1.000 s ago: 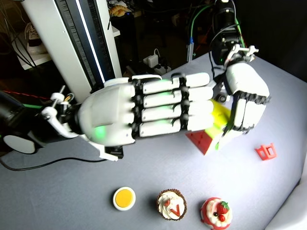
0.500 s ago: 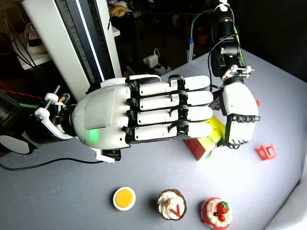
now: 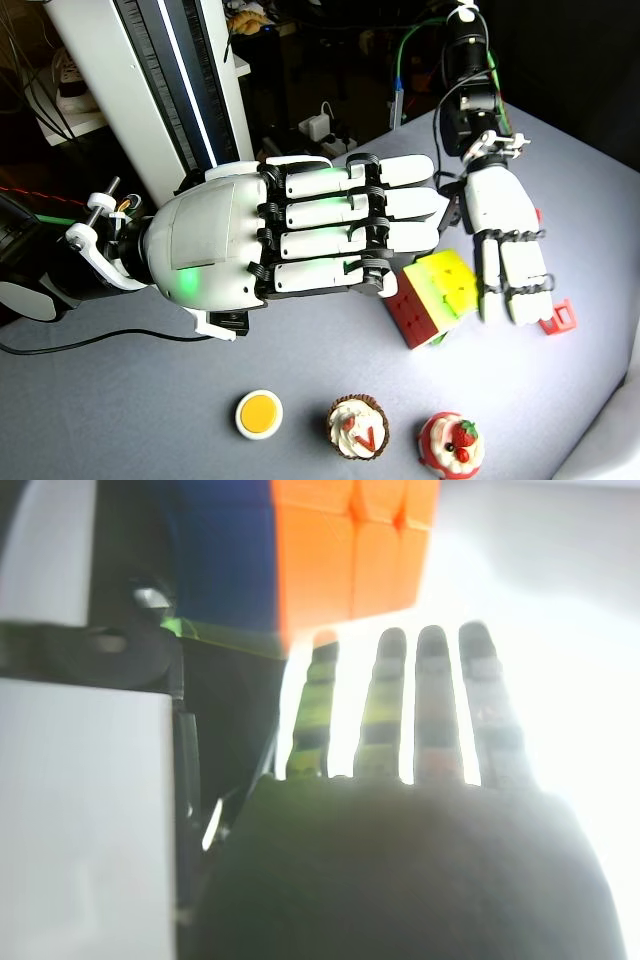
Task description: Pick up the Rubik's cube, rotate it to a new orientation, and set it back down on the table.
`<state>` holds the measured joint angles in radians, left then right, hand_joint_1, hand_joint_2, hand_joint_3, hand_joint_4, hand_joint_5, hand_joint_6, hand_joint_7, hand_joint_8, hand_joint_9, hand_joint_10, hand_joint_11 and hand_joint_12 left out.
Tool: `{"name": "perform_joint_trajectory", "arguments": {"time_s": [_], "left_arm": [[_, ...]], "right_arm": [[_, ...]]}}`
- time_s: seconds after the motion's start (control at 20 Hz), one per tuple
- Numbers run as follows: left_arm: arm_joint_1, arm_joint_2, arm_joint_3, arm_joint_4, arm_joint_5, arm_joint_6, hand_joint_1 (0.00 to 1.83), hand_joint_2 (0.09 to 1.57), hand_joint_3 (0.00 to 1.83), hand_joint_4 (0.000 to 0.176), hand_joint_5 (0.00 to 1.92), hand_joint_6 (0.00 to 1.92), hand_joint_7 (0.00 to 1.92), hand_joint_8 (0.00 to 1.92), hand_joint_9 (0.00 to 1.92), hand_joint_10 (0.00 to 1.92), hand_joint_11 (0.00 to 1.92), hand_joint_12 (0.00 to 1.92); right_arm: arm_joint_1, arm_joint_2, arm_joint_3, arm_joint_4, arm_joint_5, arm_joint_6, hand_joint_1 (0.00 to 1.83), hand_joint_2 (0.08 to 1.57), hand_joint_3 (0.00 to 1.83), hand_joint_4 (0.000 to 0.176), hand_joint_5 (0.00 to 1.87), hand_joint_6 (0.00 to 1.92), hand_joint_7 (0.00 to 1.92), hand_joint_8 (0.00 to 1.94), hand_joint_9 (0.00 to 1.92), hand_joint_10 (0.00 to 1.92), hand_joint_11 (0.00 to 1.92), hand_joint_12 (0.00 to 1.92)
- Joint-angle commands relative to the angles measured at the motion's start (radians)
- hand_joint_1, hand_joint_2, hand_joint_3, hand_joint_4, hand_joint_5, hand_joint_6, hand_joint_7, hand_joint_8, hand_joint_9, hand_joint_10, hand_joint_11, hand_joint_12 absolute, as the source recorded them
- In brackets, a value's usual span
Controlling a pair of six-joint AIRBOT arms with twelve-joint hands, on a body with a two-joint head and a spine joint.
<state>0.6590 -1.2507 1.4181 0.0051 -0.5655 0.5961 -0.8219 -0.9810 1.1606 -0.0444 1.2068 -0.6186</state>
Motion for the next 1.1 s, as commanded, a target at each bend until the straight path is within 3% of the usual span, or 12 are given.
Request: {"name": "perform_joint_trajectory", "arguments": {"time_s": [0.0, 0.1, 0.25, 0.3, 0.45, 0.6, 0.65, 0.7, 0.8, 0.85, 0.9, 1.05], "left_arm": [[-0.001, 0.007, -0.008, -0.015, -0.147, -0.008, 0.71, 0.84, 0.0, 0.175, 0.0, 0.0, 0.0, 0.0, 0.0, 0.0, 0.0, 0.0], [0.013, 0.032, -0.029, -0.029, -0.202, -0.008, 0.54, 0.83, 0.0, 0.159, 0.0, 0.0, 0.0, 0.0, 0.0, 0.0, 0.0, 0.0], [0.039, 0.072, -0.067, -0.053, -0.307, -0.007, 0.21, 0.98, 0.03, 0.14, 0.0, 0.0, 0.0, 0.0, 0.0, 0.0, 0.0, 0.0], [0.05, 0.087, -0.083, -0.063, -0.357, -0.005, 0.12, 1.04, 0.02, 0.156, 0.0, 0.0, 0.0, 0.0, 0.0, 0.0, 0.0, 0.0], [0.088, 0.132, -0.132, -0.094, -0.483, 0.012, 0.0, 0.95, 0.0, 0.137, 0.0, 0.0, 0.0, 0.0, 0.0, 0.0, 0.0, 0.0], [0.14, 0.175, -0.181, -0.131, -0.621, 0.021, 0.0, 0.93, 0.0, 0.175, 0.0, 0.0, 0.0, 0.0, 0.0, 0.0, 0.0, 0.0], [0.154, 0.187, -0.194, -0.141, -0.659, 0.022, 0.0, 1.0, 0.0, 0.106, 0.0, 0.0, 0.0, 0.0, 0.0, 0.0, 0.0, 0.0], [0.168, 0.2, -0.206, -0.15, -0.69, 0.029, 0.0, 0.99, 0.0, 0.104, 0.0, 0.0, 0.0, 0.0, 0.0, 0.0, 0.0, 0.0], [0.198, 0.223, -0.233, -0.175, -0.76, 0.041, 0.0, 0.99, 0.0, 0.147, 0.0, 0.0, 0.0, 0.0, 0.0, 0.0, 0.0, 0.0], [0.211, 0.232, -0.242, -0.183, -0.792, 0.044, 0.0, 1.04, 0.02, 0.081, 0.0, 0.0, 0.0, 0.0, 0.0, 0.0, 0.0, 0.0], [0.224, 0.241, -0.253, -0.191, -0.818, 0.051, 0.0, 1.0, 0.0, 0.141, 0.0, 0.0, 0.0, 0.0, 0.0, 0.0, 0.0, 0.0], [0.269, 0.274, -0.287, -0.215, -0.912, 0.067, 0.0, 0.97, 0.0, 0.165, 0.0, 0.0, 0.0, 0.0, 0.0, 0.0, 0.0, 0.0]], "right_arm": [[0.005, 0.002, -0.003, 0.023, 0.117, 0.006, 0.0, 1.37, 0.0, 0.0, 0.0, 0.0, 0.0, 0.0, 0.0, 0.15, 0.0, 0.64], [0.005, 0.007, -0.007, 0.024, 0.118, 0.006, 0.0, 1.36, 0.0, 0.0, 0.0, 0.0, 0.0, 0.0, 0.0, 0.04, 0.0, 0.01], [0.005, 0.016, -0.015, 0.025, 0.119, 0.006, 0.0, 1.37, 0.0, 0.0, 0.0, 0.0, 0.0, 0.0, 0.0, 0.01, 0.0, 0.0], [0.003, 0.02, -0.019, 0.027, 0.119, 0.006, 0.0, 1.36, 0.0, 0.0, 0.0, 0.0, 0.0, 0.0, 0.0, 0.0, 0.0, 0.0], [-0.003, 0.036, -0.033, 0.036, 0.121, 0.006, 0.0, 1.36, 0.0, 0.0, 0.0, 0.0, 0.0, 0.0, 0.0, 0.0, 0.0, 0.0], [-0.015, 0.056, -0.052, 0.047, 0.131, 0.006, 0.0, 1.36, 0.0, 0.0, 0.0, 0.0, 0.0, 0.0, 0.0, 0.0, 0.0, 0.0], [-0.021, 0.062, -0.058, 0.053, 0.138, 0.006, 0.0, 1.33, 0.0, 0.0, 0.0, 0.0, 0.0, 0.0, 0.0, 0.0, 0.0, 0.0], [-0.028, 0.069, -0.064, 0.06, 0.147, 0.006, 0.0, 1.32, 0.0, 0.0, 0.0, 0.0, 0.0, 0.0, 0.0, 0.0, 0.0, 0.0], [-0.041, 0.084, -0.078, 0.073, 0.171, 0.006, 0.0, 1.31, 0.0, 0.0, 0.0, 0.0, 0.0, 0.0, 0.0, 0.0, 0.0, 0.0], [-0.046, 0.093, -0.087, 0.079, 0.182, 0.006, 0.0, 1.31, 0.0, 0.0, 0.0, 0.0, 0.0, 0.0, 0.0, 0.0, 0.0, 0.0], [-0.051, 0.1, -0.095, 0.084, 0.191, 0.006, 0.0, 1.32, 0.0, 0.0, 0.0, 0.0, 0.0, 0.0, 0.0, 0.0, 0.0, 0.0], [-0.06, 0.119, -0.113, 0.094, 0.232, 0.006, 0.0, 1.32, 0.0, 0.0, 0.0, 0.0, 0.0, 0.0, 0.0, 0.0, 0.0, 0.0]]}}
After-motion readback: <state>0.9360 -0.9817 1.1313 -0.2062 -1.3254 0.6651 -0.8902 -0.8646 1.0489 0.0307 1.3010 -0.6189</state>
